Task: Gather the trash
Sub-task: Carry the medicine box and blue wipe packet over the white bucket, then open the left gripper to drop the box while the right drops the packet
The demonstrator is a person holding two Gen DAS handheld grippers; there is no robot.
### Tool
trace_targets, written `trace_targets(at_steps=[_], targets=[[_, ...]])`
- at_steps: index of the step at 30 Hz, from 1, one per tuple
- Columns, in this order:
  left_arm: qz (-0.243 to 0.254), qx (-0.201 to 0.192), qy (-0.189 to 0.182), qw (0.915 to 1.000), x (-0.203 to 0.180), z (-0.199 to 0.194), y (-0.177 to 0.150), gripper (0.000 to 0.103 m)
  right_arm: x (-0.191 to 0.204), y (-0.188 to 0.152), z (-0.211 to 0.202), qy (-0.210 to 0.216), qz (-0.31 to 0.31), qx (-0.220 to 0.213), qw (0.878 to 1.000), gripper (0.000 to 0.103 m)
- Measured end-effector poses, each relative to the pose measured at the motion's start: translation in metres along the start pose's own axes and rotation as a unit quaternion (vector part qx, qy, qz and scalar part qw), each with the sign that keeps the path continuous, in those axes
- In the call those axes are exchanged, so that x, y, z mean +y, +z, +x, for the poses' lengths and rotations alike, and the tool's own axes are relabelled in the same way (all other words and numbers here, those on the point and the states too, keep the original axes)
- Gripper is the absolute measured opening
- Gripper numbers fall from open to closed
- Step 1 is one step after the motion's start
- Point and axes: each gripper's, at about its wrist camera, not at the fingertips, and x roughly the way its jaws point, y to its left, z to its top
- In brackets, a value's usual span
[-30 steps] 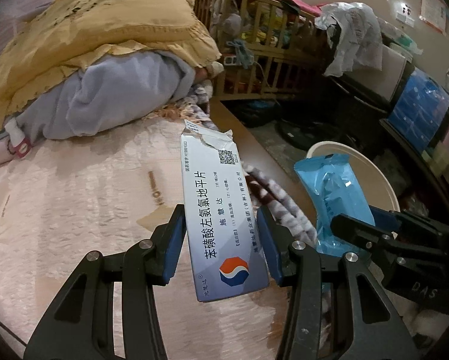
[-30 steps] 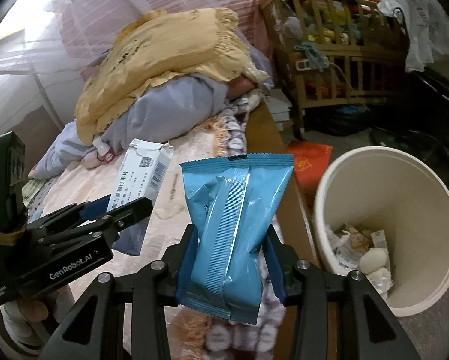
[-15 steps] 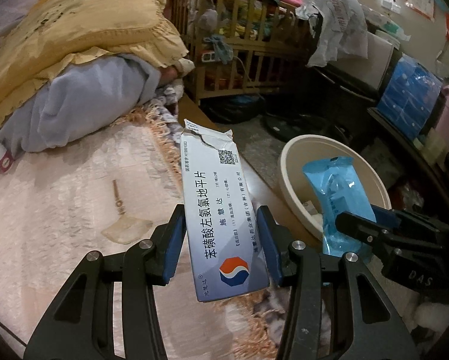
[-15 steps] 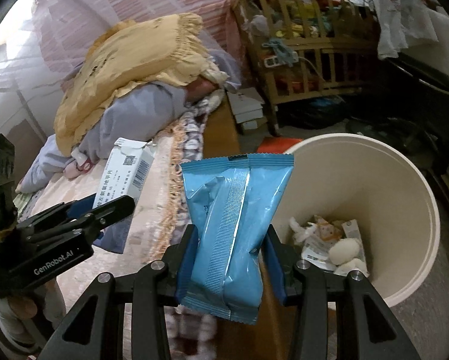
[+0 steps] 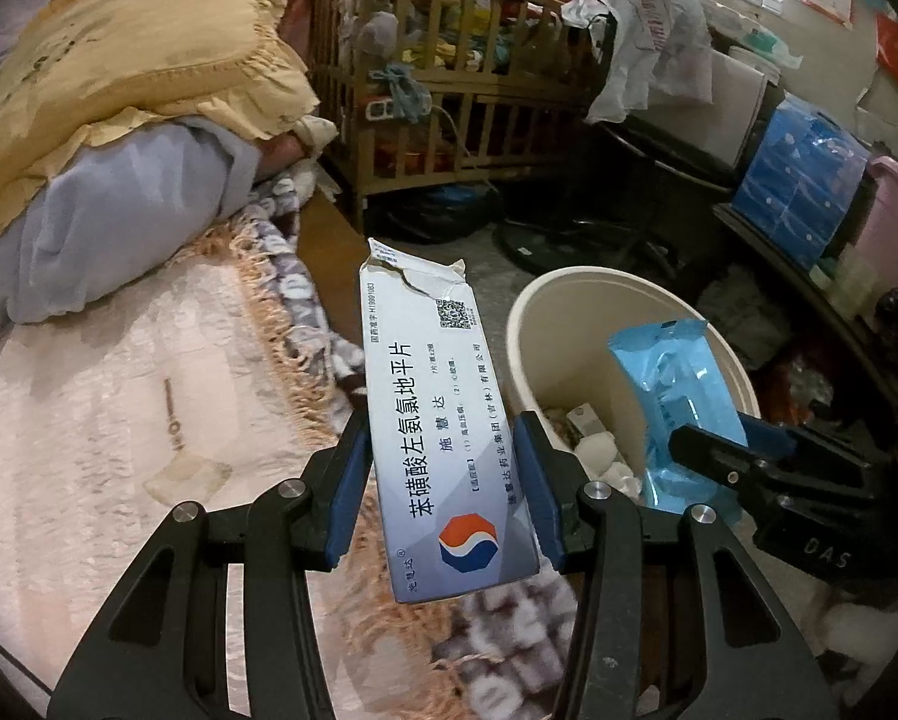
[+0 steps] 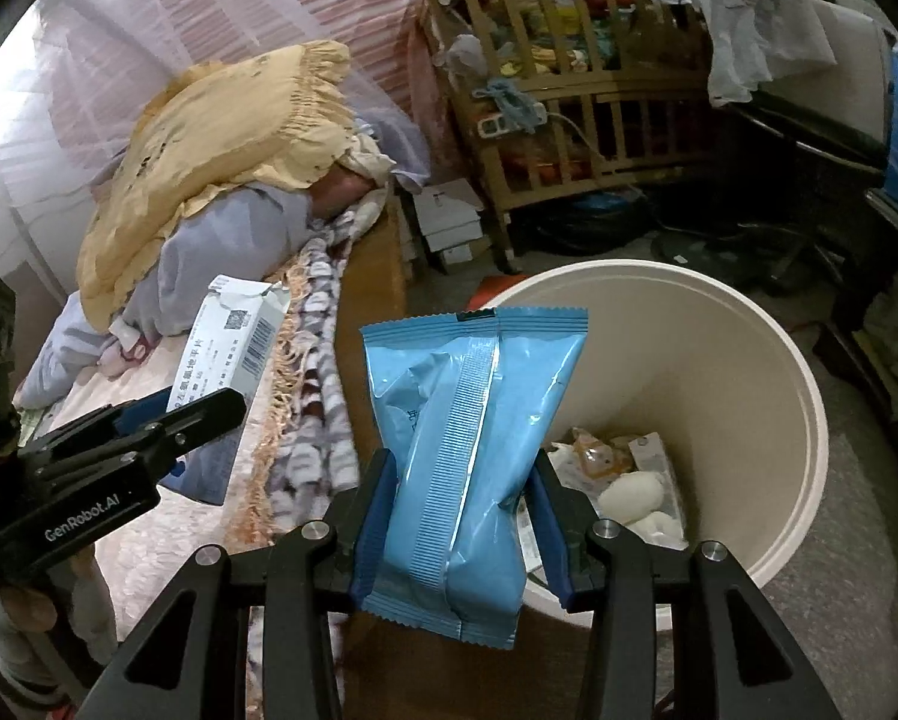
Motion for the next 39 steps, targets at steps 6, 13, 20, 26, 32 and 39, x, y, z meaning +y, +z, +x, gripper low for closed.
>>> trace_targets(at_steps=[6,13,20,26,32,39], targets=[[0.008,0.006,-0.016,0.9998,-0.015,0.008,0.005,0.046,-0.014,0.0,-0.001,-0.007,0.009,-0.001,1.0,0.042],[0.013,0.01,-0.027,0.9995,-0.028,0.016,0.012,0.046,-0.029,0.0,-0.001,-0.013,0.019,-0.002,1.0,0.042],[0.019,0.015,-0.039,0.9989,-0.041,0.027,0.016,0.046,-0.04,0.002,-0.001,-0.021,0.02,-0.004,1.0,0.042],[0.025,0.022,-0.042,0.9986,-0.053,0.039,0.019,0.046,-0.056,0.004,0.0,-0.027,0.033,-0.008,0.999,0.042],[0.037,0.024,-0.043,0.9981,-0.064,0.05,0.022,0.046,-0.071,0.006,0.004,-0.036,0.041,-0.008,0.998,0.042],[0.04,0.023,-0.049,0.9977,-0.07,0.061,0.027,0.047,-0.08,0.007,0.012,-0.046,0.044,-0.004,0.998,0.042]])
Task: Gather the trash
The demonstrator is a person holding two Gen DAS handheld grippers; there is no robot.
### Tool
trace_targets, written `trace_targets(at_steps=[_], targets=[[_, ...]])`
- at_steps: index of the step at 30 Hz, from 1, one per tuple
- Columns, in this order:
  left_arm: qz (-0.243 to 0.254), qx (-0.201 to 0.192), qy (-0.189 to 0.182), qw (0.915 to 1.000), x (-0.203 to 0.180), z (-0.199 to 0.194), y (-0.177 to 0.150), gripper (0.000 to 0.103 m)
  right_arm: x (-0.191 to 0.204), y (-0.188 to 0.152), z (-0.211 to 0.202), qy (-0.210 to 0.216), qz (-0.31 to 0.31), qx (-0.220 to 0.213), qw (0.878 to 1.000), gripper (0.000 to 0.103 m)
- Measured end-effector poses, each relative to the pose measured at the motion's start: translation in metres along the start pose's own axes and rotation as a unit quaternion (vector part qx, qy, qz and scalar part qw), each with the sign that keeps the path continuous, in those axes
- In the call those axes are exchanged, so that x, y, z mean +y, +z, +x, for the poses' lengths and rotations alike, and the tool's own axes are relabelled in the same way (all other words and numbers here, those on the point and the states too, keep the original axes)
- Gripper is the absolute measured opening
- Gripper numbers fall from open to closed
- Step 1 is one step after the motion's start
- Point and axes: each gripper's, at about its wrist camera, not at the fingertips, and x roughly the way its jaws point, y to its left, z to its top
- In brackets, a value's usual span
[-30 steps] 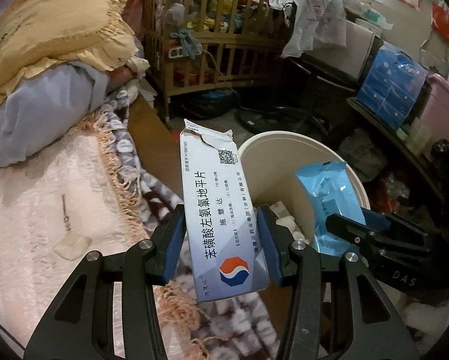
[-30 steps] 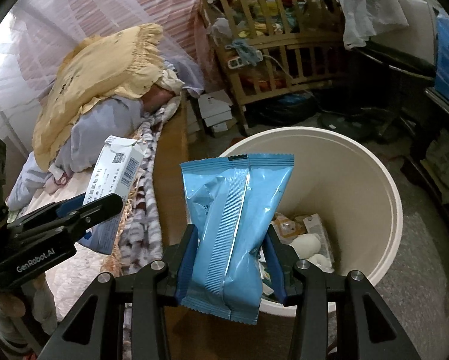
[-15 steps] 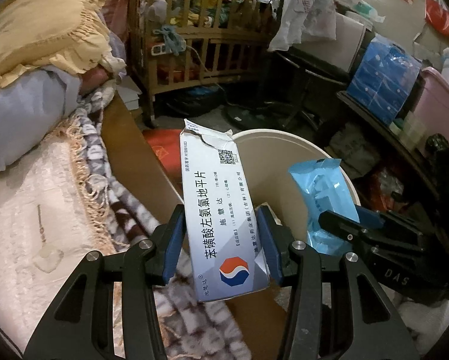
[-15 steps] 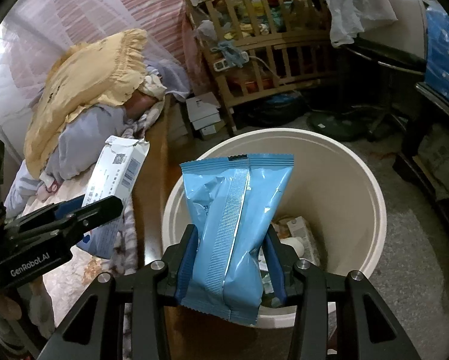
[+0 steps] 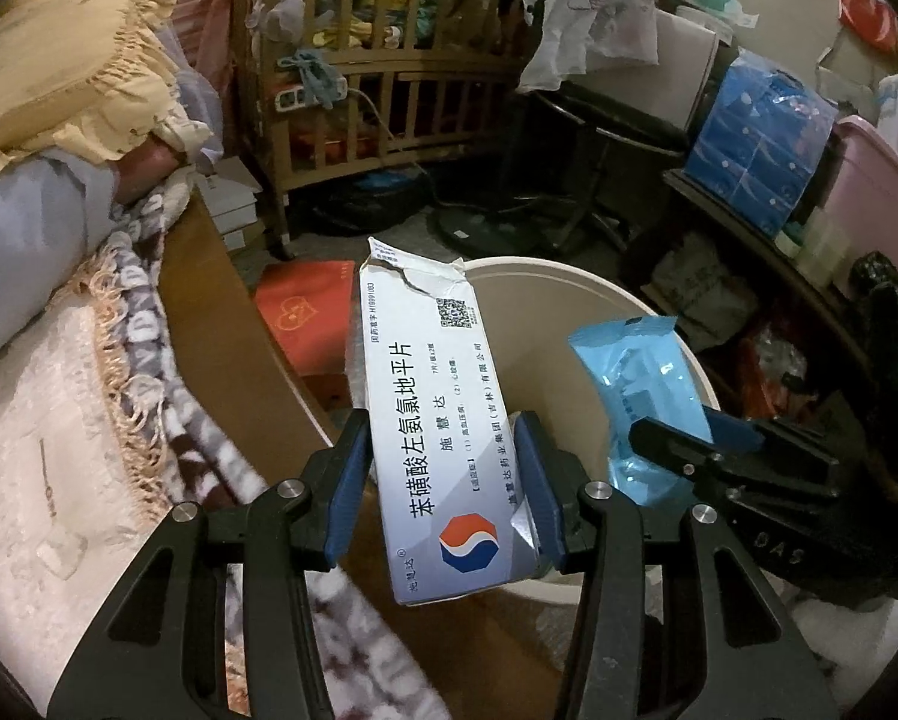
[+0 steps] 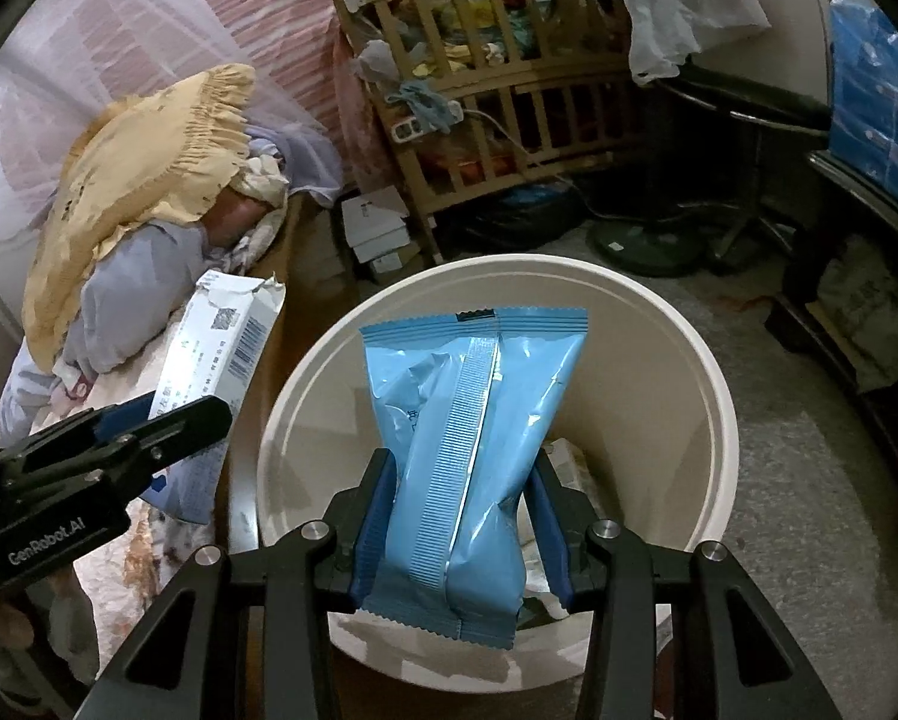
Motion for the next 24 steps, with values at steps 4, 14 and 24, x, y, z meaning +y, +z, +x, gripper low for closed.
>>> trace_targets(at_steps=[4,14,24], targets=[[0.002,0.004,-0.007,1.0,-0.003,0.006,0.002,0.048,-0.002,0.002,0.005,-0.005,0.002,-0.002,1.0,0.045],[-0.015,-0.009,-0.015,0.9997,0.007,-0.006,-0.003,0.064,-0.002,-0.005,-0.008,-0.016,0.009,-0.016,1.0,0.052],[-0.014,-0.055,0.029,0.998,0.013,-0.058,-0.028,0.064,0.036,-0.023,-0.045,-0.012,-0.022,-0.048,0.999,0.055]])
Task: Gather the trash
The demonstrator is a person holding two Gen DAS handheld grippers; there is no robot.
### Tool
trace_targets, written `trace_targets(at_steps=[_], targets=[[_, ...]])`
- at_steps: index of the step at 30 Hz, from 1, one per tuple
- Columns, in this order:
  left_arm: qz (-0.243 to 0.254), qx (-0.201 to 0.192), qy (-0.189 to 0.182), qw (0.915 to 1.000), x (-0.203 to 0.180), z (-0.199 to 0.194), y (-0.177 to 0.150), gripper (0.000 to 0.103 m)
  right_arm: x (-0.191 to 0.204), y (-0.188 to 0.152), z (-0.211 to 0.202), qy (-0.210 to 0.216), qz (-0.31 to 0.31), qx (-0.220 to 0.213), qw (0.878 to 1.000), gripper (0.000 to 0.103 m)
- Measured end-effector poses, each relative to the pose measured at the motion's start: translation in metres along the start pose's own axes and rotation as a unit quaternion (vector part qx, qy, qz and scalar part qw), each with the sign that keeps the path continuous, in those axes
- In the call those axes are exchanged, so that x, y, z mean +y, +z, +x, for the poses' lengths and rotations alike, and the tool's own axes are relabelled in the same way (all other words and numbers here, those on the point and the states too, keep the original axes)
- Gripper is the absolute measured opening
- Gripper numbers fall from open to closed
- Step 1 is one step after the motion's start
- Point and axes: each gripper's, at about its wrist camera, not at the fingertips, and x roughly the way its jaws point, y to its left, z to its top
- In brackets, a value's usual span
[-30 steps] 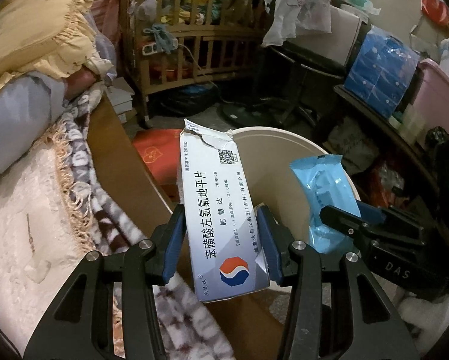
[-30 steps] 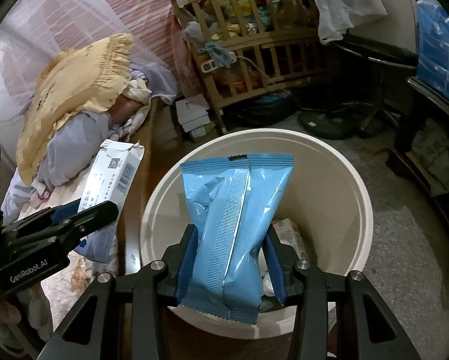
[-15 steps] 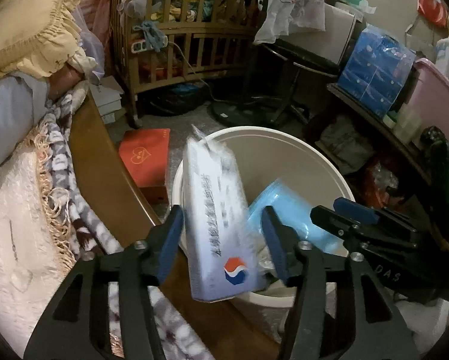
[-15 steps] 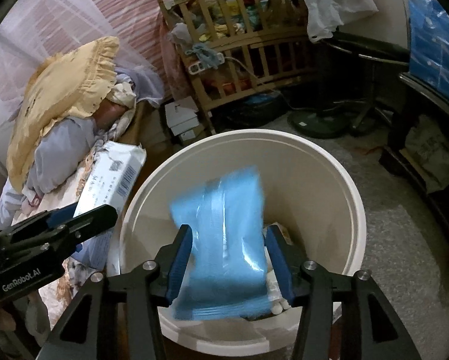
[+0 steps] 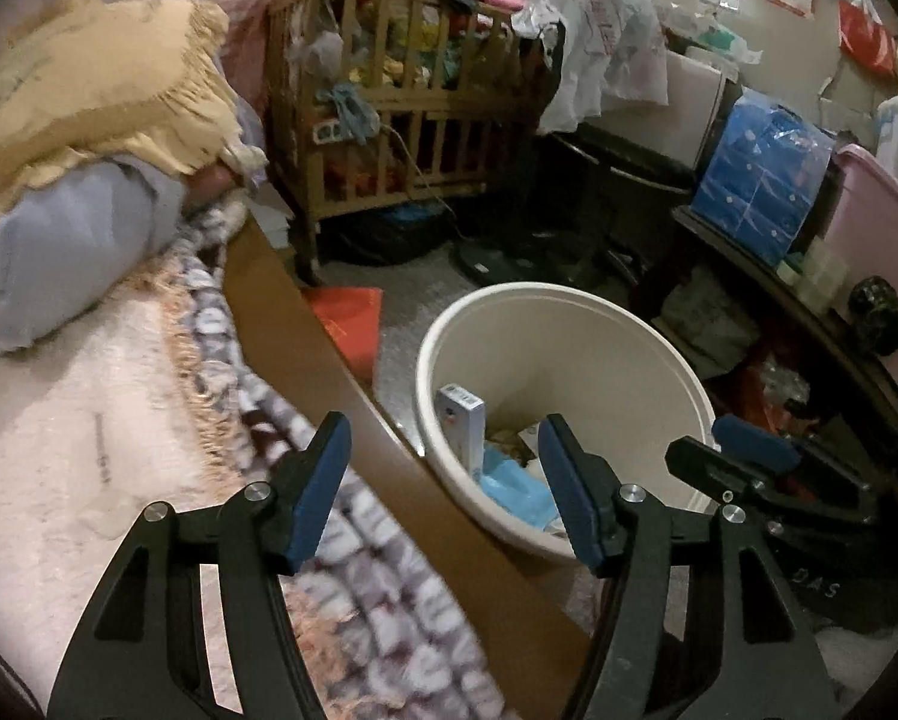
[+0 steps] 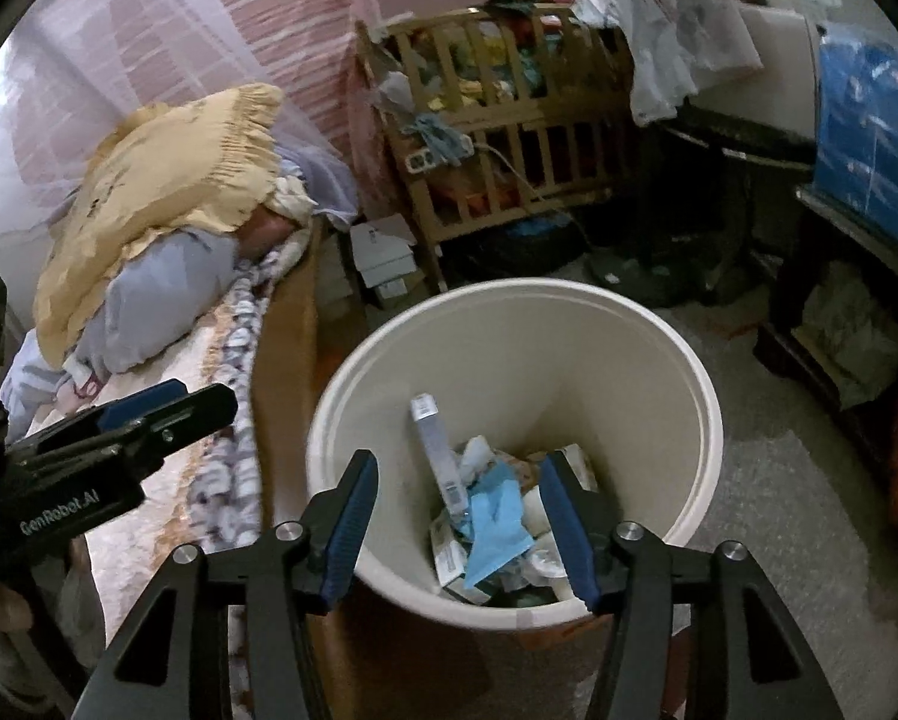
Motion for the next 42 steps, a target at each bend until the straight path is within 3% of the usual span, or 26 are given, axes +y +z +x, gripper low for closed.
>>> trace_targets(at_steps=[3,21,33,42], targets=[[0.013,-0.018,0.021,0.9995,-0.001,-0.02,-0.007,0.064,0.016,-0.002,-0.013,-0.001,-0.007,-0.018,1.0,0.067],[0.004,-0.112,0.055,0.9922,0.022,-0.11,-0.015,0.064,0.075,-0.002,-0.08,-0.023,-0.05,-0.109,0.993,0.075],[0.002,-0.144,0.056,0.9881,0.022,-0.129,-0.015,0.064,0.089,-0.002,-0.102,-0.038,-0.059,-0.145,0.987,0.076],[-0.004,-0.141,0.051,0.9887,0.024,-0.129,-0.014,0.064,0.089,-0.001,-0.105,-0.044,-0.058,-0.153,0.986,0.079]])
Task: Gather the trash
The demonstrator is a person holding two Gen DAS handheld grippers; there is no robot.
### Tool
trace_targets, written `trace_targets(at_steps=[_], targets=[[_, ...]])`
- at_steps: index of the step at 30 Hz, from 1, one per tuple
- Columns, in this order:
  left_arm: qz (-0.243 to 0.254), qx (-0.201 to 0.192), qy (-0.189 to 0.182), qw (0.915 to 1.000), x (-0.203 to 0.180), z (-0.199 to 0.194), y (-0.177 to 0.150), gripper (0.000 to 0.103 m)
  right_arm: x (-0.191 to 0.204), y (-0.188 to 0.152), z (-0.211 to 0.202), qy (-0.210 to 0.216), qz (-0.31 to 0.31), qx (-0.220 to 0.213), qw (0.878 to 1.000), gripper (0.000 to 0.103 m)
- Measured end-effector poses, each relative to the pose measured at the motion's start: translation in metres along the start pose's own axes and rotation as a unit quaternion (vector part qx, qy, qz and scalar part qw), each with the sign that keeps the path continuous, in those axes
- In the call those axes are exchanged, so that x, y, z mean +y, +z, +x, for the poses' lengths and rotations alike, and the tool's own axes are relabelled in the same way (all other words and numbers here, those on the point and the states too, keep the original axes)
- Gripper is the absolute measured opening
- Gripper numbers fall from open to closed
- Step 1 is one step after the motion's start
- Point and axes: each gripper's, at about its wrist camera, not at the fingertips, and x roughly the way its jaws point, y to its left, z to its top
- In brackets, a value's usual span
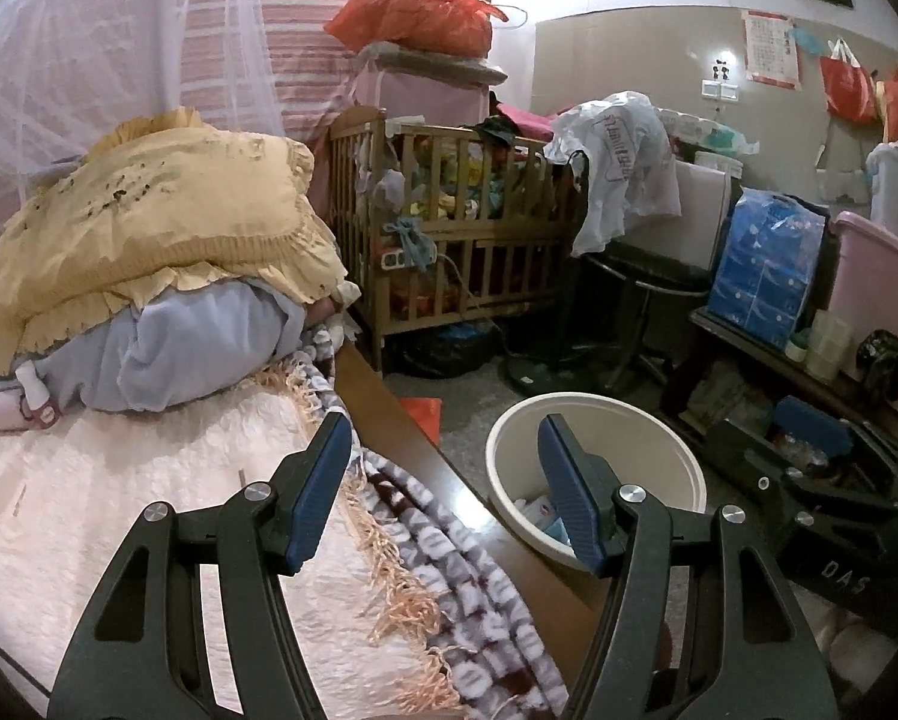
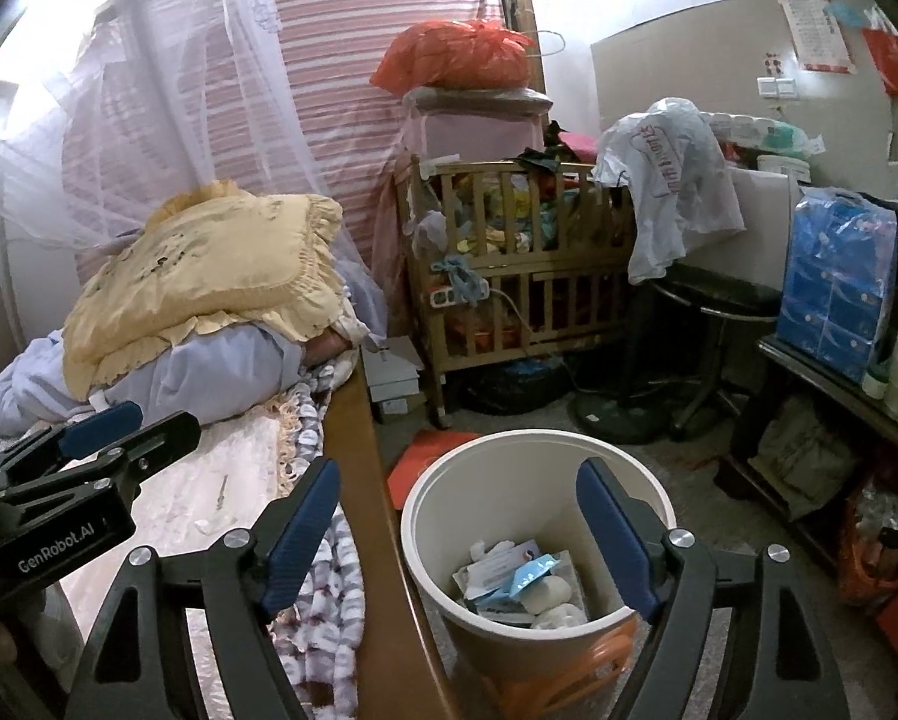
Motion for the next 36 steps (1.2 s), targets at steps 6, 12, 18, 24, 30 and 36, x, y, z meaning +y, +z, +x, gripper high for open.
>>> trace_targets(at_steps=[6,12,18,24,30,36], targets=[[-0.007,0.0,0.004,1.0,0.0014,0.0011,0.0009,0.064,-0.0014,0.0015,0.001,0.0,0.001,0.0,1.0,0.08],[-0.008,-0.001,0.004,1.0,0.0031,0.0017,0.0011,0.064,-0.0012,0.0014,0.0008,0.0,0.0,0.001,1.0,0.08],[-0.009,0.001,0.003,1.0,0.0029,0.0019,0.0009,0.064,-0.0019,0.0016,0.0013,0.0,-0.001,0.002,1.0,0.08],[-0.013,0.006,0.0,0.9999,0.0035,0.0031,0.0014,0.064,-0.0024,0.0017,0.002,-0.001,-0.002,0.004,1.0,0.08],[-0.013,0.007,0.001,0.9999,0.0038,0.0039,0.0012,0.064,-0.0022,0.0006,0.0034,0.001,-0.001,0.006,1.0,0.08],[-0.015,0.008,0.001,0.9999,0.0032,0.0043,0.001,0.064,-0.0019,0.0,0.0035,0.0,-0.001,0.006,1.0,0.08]])
